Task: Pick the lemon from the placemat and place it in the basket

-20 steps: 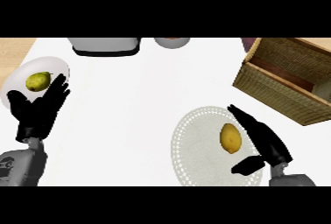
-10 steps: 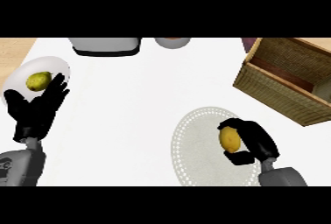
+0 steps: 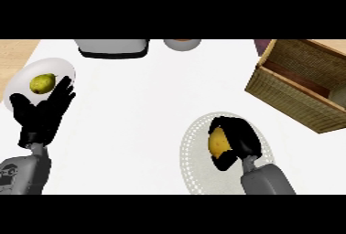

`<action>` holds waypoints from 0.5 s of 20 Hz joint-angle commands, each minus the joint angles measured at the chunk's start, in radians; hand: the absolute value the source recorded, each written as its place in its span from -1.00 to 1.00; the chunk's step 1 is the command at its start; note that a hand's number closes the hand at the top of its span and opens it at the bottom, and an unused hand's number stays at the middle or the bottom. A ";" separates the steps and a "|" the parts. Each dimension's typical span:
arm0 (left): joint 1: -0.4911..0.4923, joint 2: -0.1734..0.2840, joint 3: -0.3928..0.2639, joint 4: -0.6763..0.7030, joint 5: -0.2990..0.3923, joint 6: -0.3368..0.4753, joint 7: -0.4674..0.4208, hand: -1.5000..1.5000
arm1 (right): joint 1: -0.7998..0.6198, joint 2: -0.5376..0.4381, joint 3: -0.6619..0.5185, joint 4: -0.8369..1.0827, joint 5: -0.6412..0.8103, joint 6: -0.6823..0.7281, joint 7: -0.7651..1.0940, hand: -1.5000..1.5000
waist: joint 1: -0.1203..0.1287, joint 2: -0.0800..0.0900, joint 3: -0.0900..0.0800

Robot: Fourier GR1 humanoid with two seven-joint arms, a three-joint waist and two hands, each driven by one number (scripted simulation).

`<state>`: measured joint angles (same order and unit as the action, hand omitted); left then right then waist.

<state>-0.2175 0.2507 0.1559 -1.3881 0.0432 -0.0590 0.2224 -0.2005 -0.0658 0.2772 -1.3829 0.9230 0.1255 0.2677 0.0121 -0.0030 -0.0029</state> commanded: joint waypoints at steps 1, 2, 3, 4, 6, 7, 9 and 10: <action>-0.013 -0.010 -0.025 -0.007 -0.009 -0.005 0.021 0.00 | -0.091 0.062 0.143 -0.041 -0.041 -0.085 0.354 1.00 | 0.033 -0.001 0.002; -0.016 -0.014 -0.022 -0.006 -0.004 -0.005 0.006 0.00 | -0.114 0.063 0.199 -0.031 -0.054 -0.108 0.442 1.00 | 0.036 0.001 0.002; -0.015 0.008 -0.006 -0.007 0.014 -0.027 0.017 0.00 | -0.169 0.064 0.232 -0.012 -0.072 -0.120 0.521 1.00 | 0.045 0.003 0.002; -0.039 0.006 -0.010 -0.024 0.017 -0.023 0.042 0.00 | -0.225 0.064 0.263 0.009 -0.108 -0.140 0.587 1.00 | 0.040 0.004 0.003; -0.048 -0.016 -0.025 0.008 -0.005 -0.003 0.031 0.00 | -0.307 0.065 0.359 0.022 -0.156 -0.187 0.723 1.00 | 0.037 0.006 0.003; -0.052 -0.003 -0.012 -0.004 0.017 -0.020 0.048 0.00 | -0.326 0.065 0.415 0.023 -0.182 -0.242 0.776 1.00 | 0.041 0.005 0.003; -0.037 0.018 0.004 0.041 0.008 -0.031 0.007 0.00 | -0.370 0.065 0.494 0.026 -0.245 -0.342 0.856 1.00 | 0.034 0.007 0.002; -0.051 0.006 -0.004 0.021 0.005 -0.020 0.009 0.00 | -0.411 0.065 0.500 0.052 -0.282 -0.413 0.843 1.00 | 0.040 0.009 0.003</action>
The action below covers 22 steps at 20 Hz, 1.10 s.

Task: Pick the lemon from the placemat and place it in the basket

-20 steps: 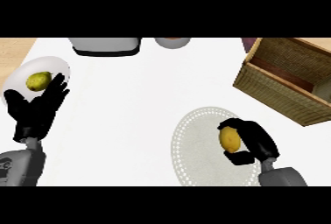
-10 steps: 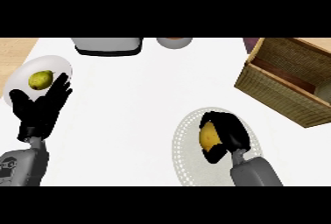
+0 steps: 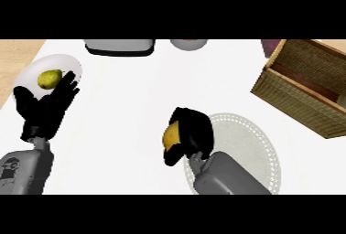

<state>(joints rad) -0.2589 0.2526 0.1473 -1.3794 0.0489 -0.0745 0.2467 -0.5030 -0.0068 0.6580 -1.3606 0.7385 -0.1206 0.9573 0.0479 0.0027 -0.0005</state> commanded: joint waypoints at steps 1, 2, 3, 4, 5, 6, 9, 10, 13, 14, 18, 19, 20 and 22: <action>0.010 -0.023 -0.014 -0.006 -0.005 0.006 -0.013 0.00 | -0.142 0.006 0.055 -0.014 -0.120 -0.194 0.141 1.00 | 0.011 0.002 0.001; -0.001 -0.019 -0.013 0.014 -0.030 0.026 -0.038 0.00 | -0.117 0.006 0.087 -0.067 -0.105 -0.257 0.120 1.00 | -0.004 0.001 0.001; 0.016 -0.002 0.008 0.020 0.000 -0.003 -0.027 0.00 | -0.133 0.006 0.051 -0.048 -0.080 -0.325 0.065 1.00 | -0.001 0.002 0.001; 0.027 -0.018 -0.006 -0.001 -0.015 0.017 -0.021 0.00 | -0.163 0.007 0.054 -0.101 -0.078 -0.336 0.095 1.00 | -0.006 -0.003 0.001; 0.015 -0.023 -0.016 0.041 -0.026 0.012 -0.040 0.00 | -0.177 0.007 0.065 -0.125 -0.078 -0.413 0.076 1.00 | -0.004 0.001 0.001; -0.017 -0.005 0.001 0.011 -0.017 0.022 0.000 0.00 | -0.217 0.007 0.063 -0.177 -0.057 -0.404 0.107 1.00 | -0.016 -0.007 0.001; 0.009 -0.008 0.001 0.009 -0.003 0.002 -0.008 0.00 | -0.361 0.007 0.075 -0.164 0.055 -0.402 0.252 1.00 | -0.023 -0.010 -0.001; 0.057 0.024 0.024 -0.039 0.003 -0.006 -0.015 0.00 | -0.369 0.006 0.075 -0.132 0.099 -0.434 0.251 1.00 | -0.013 -0.012 -0.001; 0.078 0.014 0.013 -0.018 0.001 -0.020 -0.034 0.00 | -0.467 0.006 0.011 -0.170 0.157 -0.355 0.388 1.00 | -0.026 -0.017 -0.002; 0.025 0.001 0.007 -0.032 -0.005 0.014 0.026 0.00 | -0.463 0.006 0.000 -0.164 0.180 -0.344 0.387 1.00 | -0.038 -0.014 0.000; 0.017 0.019 0.028 0.027 -0.010 0.007 -0.009 0.00 | -0.587 0.006 -0.108 -0.168 0.182 -0.190 0.444 1.00 | -0.050 -0.012 -0.001; 0.045 -0.029 0.000 -0.028 -0.009 0.027 -0.007 0.00 | -0.623 0.006 -0.134 -0.112 0.212 -0.198 0.439 1.00 | -0.038 -0.013 -0.001; 0.026 -0.005 0.008 -0.014 -0.023 0.030 0.001 0.00 | -0.618 0.006 -0.150 -0.097 0.216 -0.184 0.437 1.00 | -0.044 -0.011 -0.001; 0.051 0.017 0.041 0.001 0.016 -0.009 -0.025 0.00 | -0.659 0.006 -0.222 -0.097 0.223 -0.093 0.416 1.00 | -0.048 -0.011 -0.001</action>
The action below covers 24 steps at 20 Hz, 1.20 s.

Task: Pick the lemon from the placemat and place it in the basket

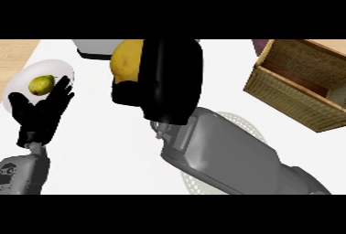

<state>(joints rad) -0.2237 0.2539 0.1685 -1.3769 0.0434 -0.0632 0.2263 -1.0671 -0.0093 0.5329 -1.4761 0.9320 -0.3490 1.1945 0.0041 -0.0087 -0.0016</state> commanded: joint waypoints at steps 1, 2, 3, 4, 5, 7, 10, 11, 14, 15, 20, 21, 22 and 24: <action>-0.004 -0.015 -0.017 -0.032 -0.018 0.025 0.026 0.00 | -0.135 0.009 -0.114 0.012 0.022 0.145 0.200 1.00 | -0.004 -0.001 0.001; -0.037 0.001 -0.004 -0.005 -0.001 0.009 0.044 0.00 | -0.151 0.009 -0.123 0.070 0.051 0.111 0.191 1.00 | -0.002 0.003 0.000; 0.017 0.008 -0.012 -0.022 -0.003 -0.018 0.014 0.00 | -0.189 0.004 -0.190 0.075 0.044 0.148 0.164 1.00 | 0.001 0.002 0.000; -0.008 0.010 0.005 -0.028 0.002 0.003 0.038 0.00 | -0.191 0.009 -0.176 0.080 0.056 0.164 0.196 1.00 | -0.001 0.001 0.001; 0.020 0.012 0.010 -0.022 0.020 -0.026 0.004 0.00 | -0.184 -0.037 -0.237 0.108 0.049 0.142 0.116 1.00 | 0.001 0.005 0.001; 0.052 -0.001 -0.015 -0.066 0.003 -0.020 0.011 0.00 | -0.227 -0.035 -0.273 0.188 0.084 0.132 0.106 1.00 | 0.012 0.005 0.001; -0.016 -0.009 0.007 0.020 0.001 0.005 -0.008 0.00 | -0.252 -0.082 -0.346 0.202 0.072 0.163 0.058 1.00 | -0.007 0.008 0.001; 0.003 0.001 0.000 -0.029 -0.002 0.003 0.027 0.00 | -0.258 -0.087 -0.357 0.218 0.082 0.170 0.049 1.00 | 0.000 0.006 0.001; 0.030 -0.012 -0.004 -0.044 0.006 -0.003 0.015 0.00 | -0.260 -0.157 -0.391 0.311 0.117 0.196 0.005 1.00 | 0.006 0.007 0.001; -0.040 0.010 0.018 0.027 0.000 0.003 0.007 0.00 | -0.270 -0.179 -0.417 0.311 0.100 0.213 -0.013 1.00 | -0.009 0.010 0.001; 0.030 -0.018 -0.008 0.010 -0.023 0.003 -0.046 0.00 | -0.211 -0.220 -0.461 0.316 0.148 0.191 -0.041 1.00 | -0.005 0.008 0.001; -0.008 0.010 0.018 -0.010 0.011 -0.013 0.006 0.00 | -0.190 -0.239 -0.471 0.288 0.149 0.207 -0.045 1.00 | -0.007 0.006 0.001; -0.011 -0.016 0.003 0.011 -0.002 0.003 -0.002 0.00 | -0.173 -0.253 -0.481 0.298 0.143 0.224 -0.061 1.00 | -0.010 0.007 0.001; 0.012 -0.002 0.022 -0.003 0.019 -0.015 -0.003 0.00 | -0.155 -0.265 -0.512 0.307 0.132 0.215 -0.093 1.00 | -0.003 0.007 0.001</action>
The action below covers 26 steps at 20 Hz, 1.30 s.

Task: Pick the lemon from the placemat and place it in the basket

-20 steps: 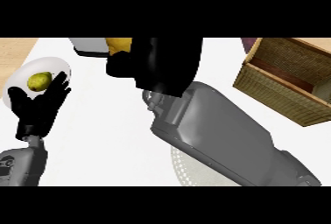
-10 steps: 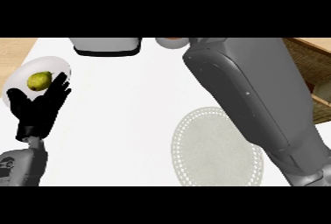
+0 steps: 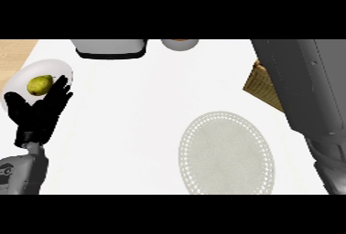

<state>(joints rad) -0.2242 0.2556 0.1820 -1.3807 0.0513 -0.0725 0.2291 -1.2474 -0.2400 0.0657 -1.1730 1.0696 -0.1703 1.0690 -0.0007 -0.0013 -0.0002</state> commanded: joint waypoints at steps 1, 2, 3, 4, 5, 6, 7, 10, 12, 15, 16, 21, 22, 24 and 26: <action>0.011 -0.004 -0.005 -0.048 0.003 0.005 0.032 0.00 | 0.074 -0.072 -0.066 0.000 -0.025 0.019 -0.027 1.00 | 0.002 -0.001 0.001; 0.015 0.004 -0.001 0.008 -0.001 -0.020 -0.029 0.00 | 0.134 -0.056 -0.056 -0.055 -0.030 0.002 -0.042 1.00 | -0.004 0.000 0.000; 0.022 0.021 0.021 0.039 0.000 -0.027 -0.059 0.00 | 0.164 -0.087 -0.069 -0.083 -0.062 0.046 -0.076 1.00 | -0.008 0.000 0.000; 0.015 0.003 0.001 -0.029 0.001 -0.009 0.003 0.00 | 0.160 -0.051 -0.039 -0.058 0.003 0.010 -0.040 1.00 | 0.002 0.000 0.000; -0.010 -0.023 -0.020 -0.009 -0.040 0.041 0.011 0.00 | 0.180 -0.096 -0.072 -0.127 -0.042 0.061 -0.063 1.00 | -0.006 -0.002 0.000; 0.008 -0.014 -0.008 -0.013 -0.014 0.012 0.002 0.00 | 0.243 -0.092 -0.070 -0.129 -0.041 0.020 -0.102 1.00 | -0.004 -0.001 0.000; -0.029 0.009 0.000 -0.052 0.000 0.008 0.064 0.00 | 0.257 -0.111 -0.100 -0.131 -0.057 0.001 -0.117 1.00 | -0.003 -0.001 0.001; -0.004 -0.030 -0.009 0.038 -0.032 0.029 -0.028 0.00 | 0.290 -0.121 -0.148 -0.111 -0.099 -0.035 -0.181 1.00 | -0.002 0.002 0.000; -0.044 0.009 0.014 0.079 -0.001 -0.026 -0.028 0.00 | 0.283 -0.100 -0.147 -0.057 -0.071 -0.097 -0.203 1.00 | 0.002 0.003 0.000; 0.022 -0.011 -0.008 -0.037 -0.013 0.002 0.016 0.00 | 0.350 -0.143 -0.212 0.010 -0.144 -0.153 -0.341 1.00 | 0.011 0.003 0.001; 0.029 0.015 0.015 0.001 -0.008 -0.016 -0.027 0.00 | 0.346 -0.125 -0.193 -0.031 0.045 -0.243 -0.110 1.00 | 0.008 0.002 0.000; 0.041 -0.025 -0.022 -0.076 -0.020 0.006 0.027 0.00 | 0.344 -0.143 -0.260 0.041 -0.068 -0.226 -0.216 -1.00 | 0.009 0.001 0.000; -0.006 0.023 0.033 0.024 0.001 -0.023 -0.016 0.00 | 0.382 -0.158 -0.252 -0.030 -0.095 -0.173 -0.233 -1.00 | 0.002 0.001 0.000; 0.016 -0.024 -0.007 0.014 -0.023 -0.003 -0.038 0.00 | 0.360 -0.174 -0.282 0.067 -0.154 -0.219 -0.350 -1.00 | 0.007 0.003 0.000; 0.049 -0.032 -0.014 -0.060 -0.012 0.001 0.017 0.00 | 0.389 -0.162 -0.277 0.020 -0.178 -0.226 -0.381 -1.00 | 0.007 0.001 0.000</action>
<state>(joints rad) -0.2153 0.2403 0.1776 -1.3913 0.0347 -0.0725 0.2284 -0.8859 -0.3851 -0.1903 -1.1373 0.9533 -0.3938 0.7699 0.0061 0.0010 0.0002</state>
